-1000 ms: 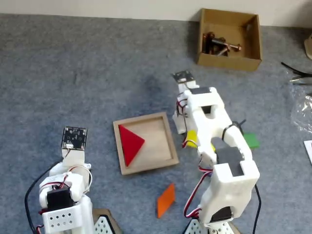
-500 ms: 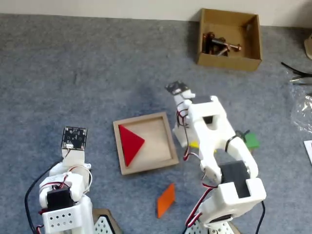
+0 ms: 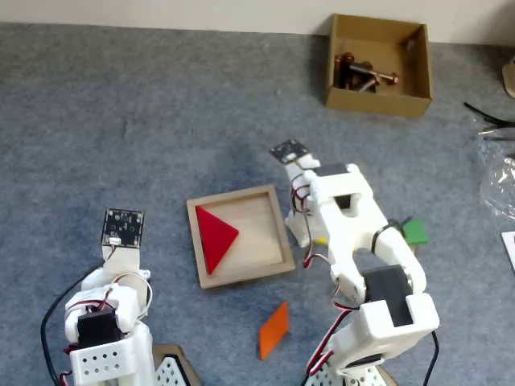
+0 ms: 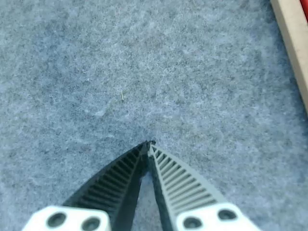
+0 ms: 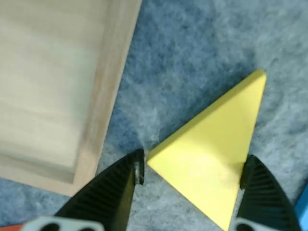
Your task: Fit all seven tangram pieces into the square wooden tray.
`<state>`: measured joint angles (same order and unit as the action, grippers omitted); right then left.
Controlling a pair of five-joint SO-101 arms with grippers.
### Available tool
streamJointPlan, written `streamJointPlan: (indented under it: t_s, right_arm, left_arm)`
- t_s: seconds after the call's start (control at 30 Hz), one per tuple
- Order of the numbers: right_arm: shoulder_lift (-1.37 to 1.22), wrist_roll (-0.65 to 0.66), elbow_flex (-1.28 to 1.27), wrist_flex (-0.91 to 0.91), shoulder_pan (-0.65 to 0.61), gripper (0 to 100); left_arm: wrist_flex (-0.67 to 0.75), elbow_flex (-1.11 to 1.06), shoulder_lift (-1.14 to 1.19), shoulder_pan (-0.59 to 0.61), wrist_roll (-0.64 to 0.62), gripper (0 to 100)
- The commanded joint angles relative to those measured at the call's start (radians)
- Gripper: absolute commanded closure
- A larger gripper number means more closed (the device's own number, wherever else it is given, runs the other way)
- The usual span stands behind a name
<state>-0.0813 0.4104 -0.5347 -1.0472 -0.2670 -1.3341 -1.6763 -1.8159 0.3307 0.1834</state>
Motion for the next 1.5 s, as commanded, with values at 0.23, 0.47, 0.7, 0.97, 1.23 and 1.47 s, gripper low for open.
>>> streamJointPlan:
  t_s: [0.23,0.47,0.7,0.97,1.23,1.47]
  right_arm:
    - [0.059,0.005,-0.021,0.068,-0.012,69.5]
    - [0.062,-0.043,-0.019,0.068,-0.013,69.5]
    - [0.059,-0.043,-0.022,0.088,-0.013,69.9]
    - [0.059,-0.046,-0.027,0.116,-0.012,79.3]
    - [0.059,-0.049,-0.028,0.116,-0.012,79.6]
    - [0.058,-0.051,-0.028,0.116,-0.005,79.6]
  left_arm:
    - [-0.005,-0.019,-0.005,0.013,-0.005,99]
    - [-0.005,-0.019,-0.005,0.013,-0.005,99]
    - [-0.005,-0.019,-0.005,0.013,-0.005,99]
    - [-0.005,-0.019,-0.005,0.013,-0.005,99]
    - [-0.005,-0.019,-0.005,0.013,-0.005,99]
    - [-0.005,-0.019,-0.005,0.013,-0.005,99]
